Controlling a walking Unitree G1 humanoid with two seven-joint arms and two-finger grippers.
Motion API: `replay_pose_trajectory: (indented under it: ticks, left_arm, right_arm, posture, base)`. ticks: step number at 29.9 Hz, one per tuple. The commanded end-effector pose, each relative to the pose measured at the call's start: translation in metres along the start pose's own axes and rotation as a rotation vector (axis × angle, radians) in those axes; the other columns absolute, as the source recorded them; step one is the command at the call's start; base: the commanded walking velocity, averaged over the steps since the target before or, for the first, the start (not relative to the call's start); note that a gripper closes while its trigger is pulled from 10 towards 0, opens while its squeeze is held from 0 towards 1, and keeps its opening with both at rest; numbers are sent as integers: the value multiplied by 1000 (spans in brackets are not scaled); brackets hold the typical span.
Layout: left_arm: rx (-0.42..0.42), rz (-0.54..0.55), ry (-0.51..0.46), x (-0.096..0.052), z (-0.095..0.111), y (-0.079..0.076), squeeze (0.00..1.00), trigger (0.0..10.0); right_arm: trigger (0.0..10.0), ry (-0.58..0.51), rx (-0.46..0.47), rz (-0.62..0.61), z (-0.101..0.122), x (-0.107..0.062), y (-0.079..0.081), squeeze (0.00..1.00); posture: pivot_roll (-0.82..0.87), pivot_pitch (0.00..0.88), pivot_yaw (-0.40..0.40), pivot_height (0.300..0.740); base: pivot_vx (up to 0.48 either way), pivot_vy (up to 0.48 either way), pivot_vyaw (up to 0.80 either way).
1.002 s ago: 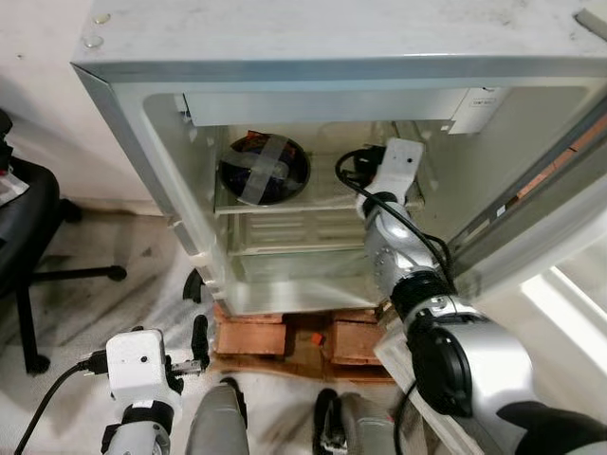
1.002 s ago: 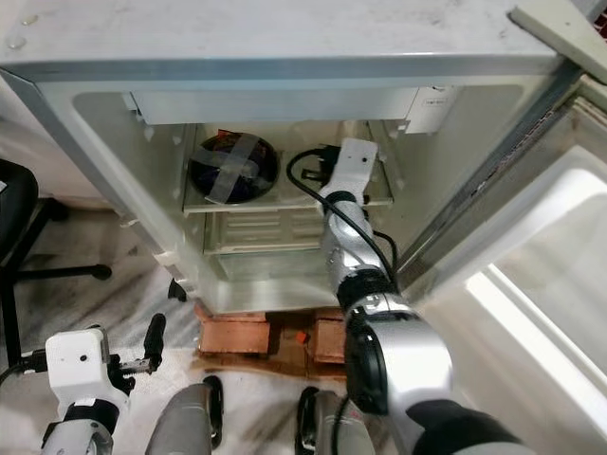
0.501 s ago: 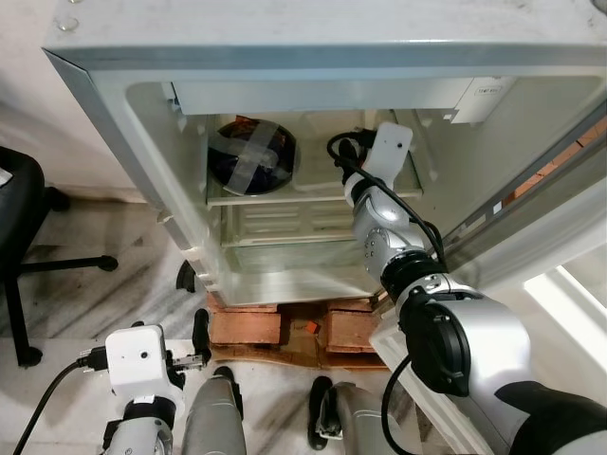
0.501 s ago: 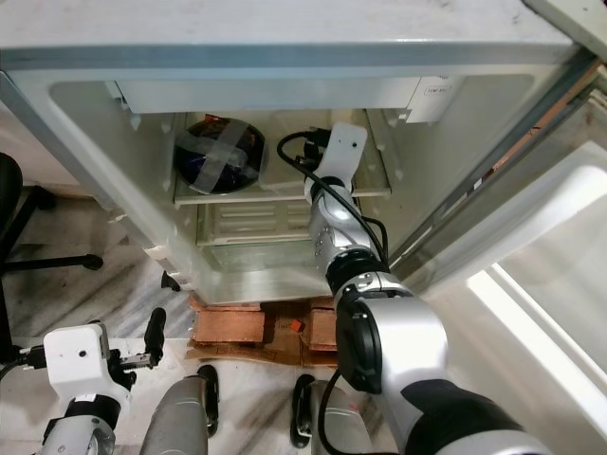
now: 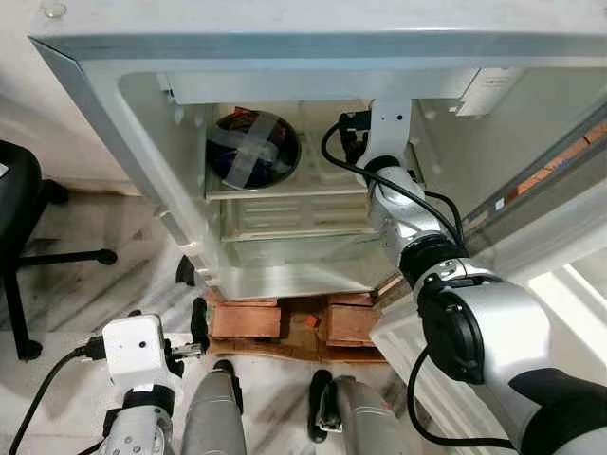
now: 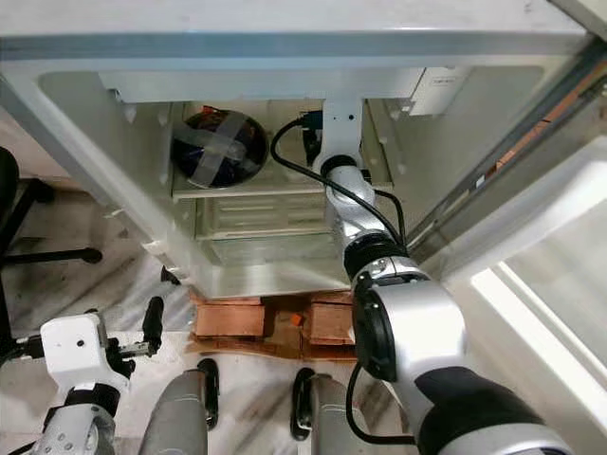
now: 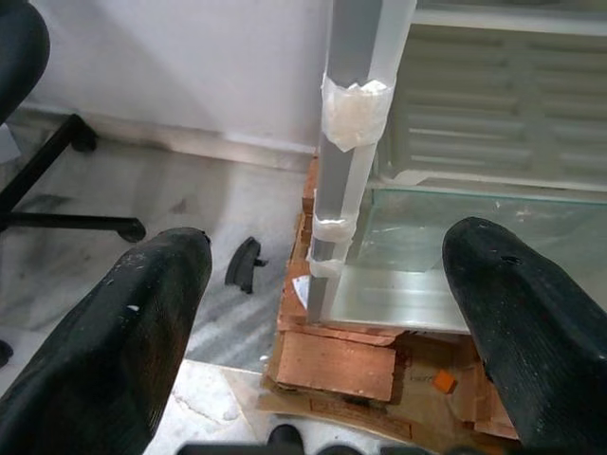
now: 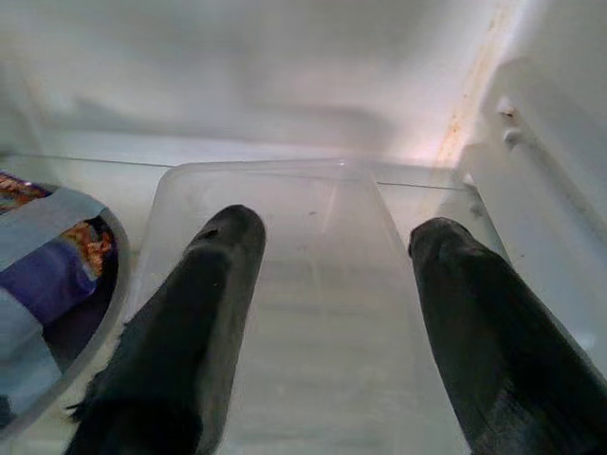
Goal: Restocking fridge
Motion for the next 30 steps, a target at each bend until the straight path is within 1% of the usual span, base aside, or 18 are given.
replay_pose_trajectory:
  ticks: [1,4,5,7,8,9,10,12,15,17,21,24,26,28,30]
  left_arm:
    - [15,22,30,-2,-6,4,0,10000]
    - [19,23,28,-1,-6,5,0,10000]
    - [23,26,25,0,-5,7,0,10000]
    - [25,27,24,1,-5,8,0,10000]
    - [27,24,22,2,-5,7,0,10000]
    - [28,22,22,3,-5,7,0,10000]
    - [30,18,22,4,-5,6,0,10000]
    - [31,17,22,5,-5,6,0,10000]
    - [33,9,14,10,-4,6,0,10000]
    - [36,4,0,14,-1,5,0,10000]
    - [41,1,-16,19,3,6,0,10000]
    - [50,-3,-33,24,6,8,0,10000]
    - [53,-4,-37,26,6,8,0,10000]
    - [59,-11,-47,30,7,8,0,10000]
    - [75,-22,-59,37,8,8,0,10000]
  right_arm:
    - [10000,-37,-10,7,3,0,-3,1000]
    - [10000,-34,-1,15,0,-1,-3,1000]
    - [10000,-31,53,49,-2,-2,-1,1000]
    - [10000,-23,80,82,-5,-4,3,1000]
    - [10000,-13,117,119,-10,-6,7,1000]
    - [10000,-11,132,131,-12,-7,9,1000]
    - [10000,-5,142,164,-16,-9,12,1000]
    - [10000,0,139,182,-19,-10,15,1000]
    - [10000,30,143,240,-31,-17,23,1000]
    - [10000,21,151,253,-36,-21,23,1000]
    - [10000,-17,151,252,-32,-21,22,1000]
    - [10000,-99,132,246,-20,-19,20,1000]
    - [10000,-122,126,247,-16,-19,20,1000]
    - [10000,-144,135,248,-13,-19,19,1000]
    - [10000,-162,115,239,-11,-19,17,1000]
  posture:
    - [339,285,-77,740]
    - [339,285,-77,740]
    - [341,278,-74,740]
    - [338,273,-73,740]
    - [334,270,-71,740]
    - [333,269,-70,740]
    - [330,265,-68,740]
    - [327,259,-66,740]
    - [323,249,-62,740]
    - [322,241,-60,740]
    - [321,225,-55,740]
    - [317,203,-47,740]
    - [316,192,-45,740]
    - [314,180,-44,740]
    - [306,153,-38,740]
  base:
    - [0,0,0]
    - [0,0,0]
    - [0,0,0]
    - [0,0,0]
    - [0,0,0]
    - [0,0,0]
    - [0,0,0]
    - [0,0,0]
    - [0,0,0]
    - [0,0,0]
    - [0,0,0]
    - [0,0,0]
    - [0,0,0]
    - [0,0,0]
    - [0,0,0]
Point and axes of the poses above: a point about 5 cm out from each wrist's last joint towards the gripper, its own x axis pointing out of the wrist towards the gripper, its own z axis along the axis of the wrist's last joint, y = z × x, the point moved 2 cm from there along x, pointing out of the wrist towards the gripper, and after that the axes turned 12 degrees about -x, right-handed, at the moved point
